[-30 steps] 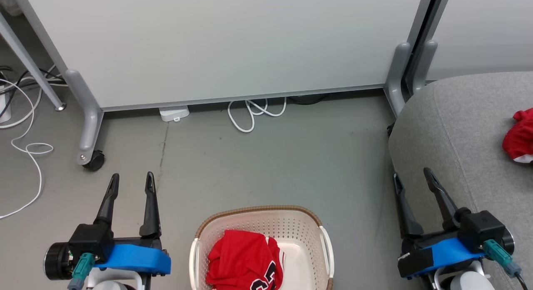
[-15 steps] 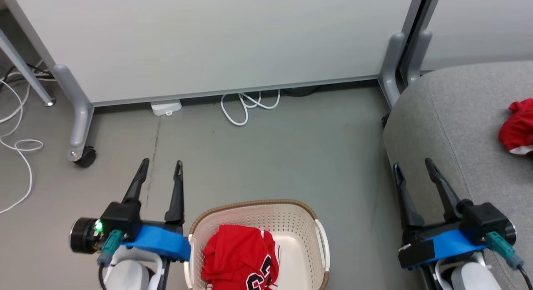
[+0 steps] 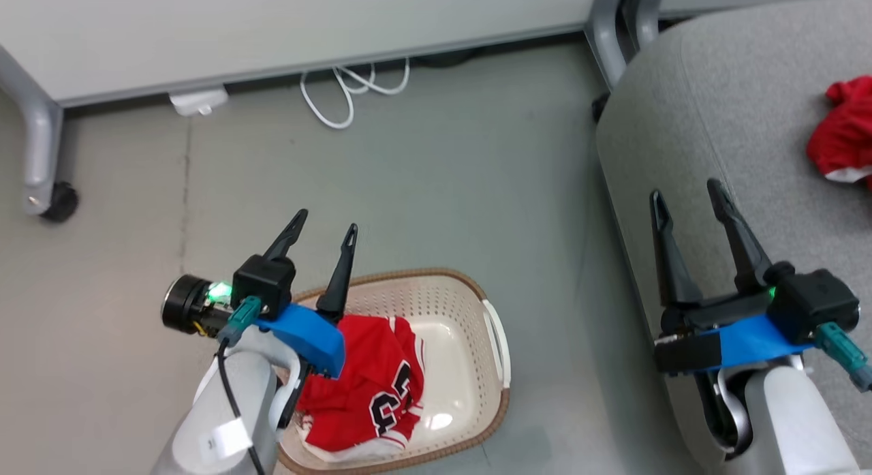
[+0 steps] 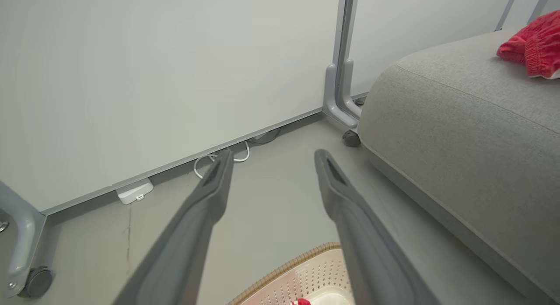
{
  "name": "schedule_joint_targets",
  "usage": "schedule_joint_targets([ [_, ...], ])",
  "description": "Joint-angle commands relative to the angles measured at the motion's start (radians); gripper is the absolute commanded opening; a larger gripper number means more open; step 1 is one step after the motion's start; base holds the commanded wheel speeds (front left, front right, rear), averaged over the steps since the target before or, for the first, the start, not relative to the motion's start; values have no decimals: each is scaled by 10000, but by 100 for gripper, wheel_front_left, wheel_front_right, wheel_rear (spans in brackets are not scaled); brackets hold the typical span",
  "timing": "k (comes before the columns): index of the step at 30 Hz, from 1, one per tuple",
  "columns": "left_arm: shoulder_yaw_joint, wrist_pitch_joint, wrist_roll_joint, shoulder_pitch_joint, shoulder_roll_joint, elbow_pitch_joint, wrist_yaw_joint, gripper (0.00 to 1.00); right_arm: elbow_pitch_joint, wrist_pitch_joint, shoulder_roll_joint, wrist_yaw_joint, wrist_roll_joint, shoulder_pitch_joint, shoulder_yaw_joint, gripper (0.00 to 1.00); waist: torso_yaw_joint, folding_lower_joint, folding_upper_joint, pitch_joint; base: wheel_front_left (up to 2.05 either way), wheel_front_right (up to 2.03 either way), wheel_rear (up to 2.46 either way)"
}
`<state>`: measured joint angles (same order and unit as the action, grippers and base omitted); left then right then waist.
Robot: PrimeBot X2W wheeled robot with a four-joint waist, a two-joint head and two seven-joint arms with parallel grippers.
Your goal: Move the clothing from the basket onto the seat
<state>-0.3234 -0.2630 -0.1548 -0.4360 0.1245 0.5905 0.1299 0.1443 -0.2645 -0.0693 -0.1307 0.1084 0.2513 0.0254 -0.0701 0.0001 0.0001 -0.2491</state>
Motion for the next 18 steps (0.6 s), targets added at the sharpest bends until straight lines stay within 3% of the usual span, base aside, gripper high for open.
schedule_joint_targets([
  [1,-206,-27,-85,-360,75,237,7,100,-83,0,-27,-1,52,264,3,100,-399,-1,-1,-689,0,0,0],
  [10,-1896,-27,-674,-1988,275,2358,8,100,-407,1,43,-1,128,1139,60,100,-911,-1,-1,-2340,0,0,0],
  [18,-3502,21,-1009,-3297,253,4412,9,100,-676,0,88,-1,143,1659,5,100,-973,-1,-1,-3571,0,0,0],
])
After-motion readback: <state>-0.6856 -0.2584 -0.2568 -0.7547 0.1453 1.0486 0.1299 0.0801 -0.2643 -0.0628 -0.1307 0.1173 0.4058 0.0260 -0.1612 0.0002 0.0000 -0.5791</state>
